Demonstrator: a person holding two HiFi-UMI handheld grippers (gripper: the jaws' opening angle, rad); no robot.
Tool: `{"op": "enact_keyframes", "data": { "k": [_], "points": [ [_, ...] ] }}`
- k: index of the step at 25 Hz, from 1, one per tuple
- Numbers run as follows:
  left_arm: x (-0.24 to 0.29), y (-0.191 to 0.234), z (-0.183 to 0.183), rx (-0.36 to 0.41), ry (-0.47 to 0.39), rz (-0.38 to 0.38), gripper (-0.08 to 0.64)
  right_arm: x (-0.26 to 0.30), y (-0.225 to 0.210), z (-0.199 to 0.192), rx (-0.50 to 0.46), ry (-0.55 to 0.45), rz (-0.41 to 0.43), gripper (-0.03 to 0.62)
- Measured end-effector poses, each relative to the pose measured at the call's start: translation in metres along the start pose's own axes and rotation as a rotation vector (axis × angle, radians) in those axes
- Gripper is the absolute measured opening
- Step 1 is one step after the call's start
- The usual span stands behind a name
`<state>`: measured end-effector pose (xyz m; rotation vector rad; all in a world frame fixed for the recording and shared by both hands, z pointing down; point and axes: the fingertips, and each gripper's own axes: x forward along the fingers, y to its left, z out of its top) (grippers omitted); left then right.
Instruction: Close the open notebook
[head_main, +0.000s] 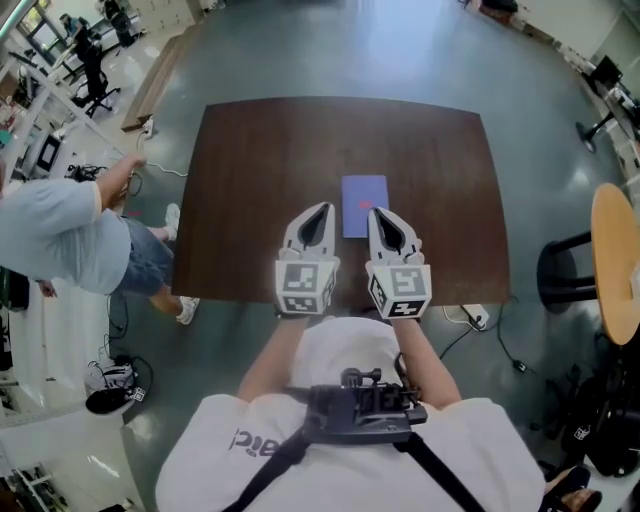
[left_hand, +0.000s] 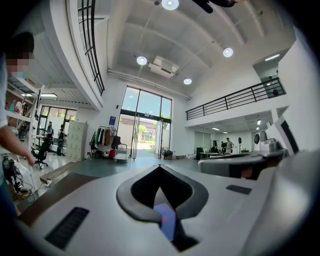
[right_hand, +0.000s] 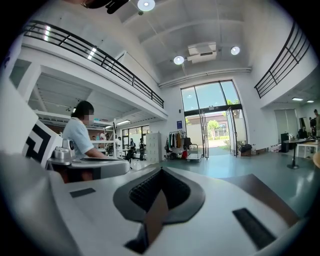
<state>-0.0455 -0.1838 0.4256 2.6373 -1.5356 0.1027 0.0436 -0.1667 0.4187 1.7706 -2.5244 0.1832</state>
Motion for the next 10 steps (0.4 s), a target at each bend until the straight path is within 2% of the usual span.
{"op": "enact_keyframes", "data": {
  "k": [6,10],
  "points": [
    [0.0041,-0.0042,-0.0033,0.002,0.001,-0.02,0.006,-0.0014,-0.0055,-0.0019,-0.005,-0.004,-0.025,0.003],
    [0.0049,-0.0059,-0.0044,-0.023,0.003,-0.045,0.008,0.001,-0.0056,-0.0027,-0.004,-0.001,-0.037,0.003]
  ]
}}
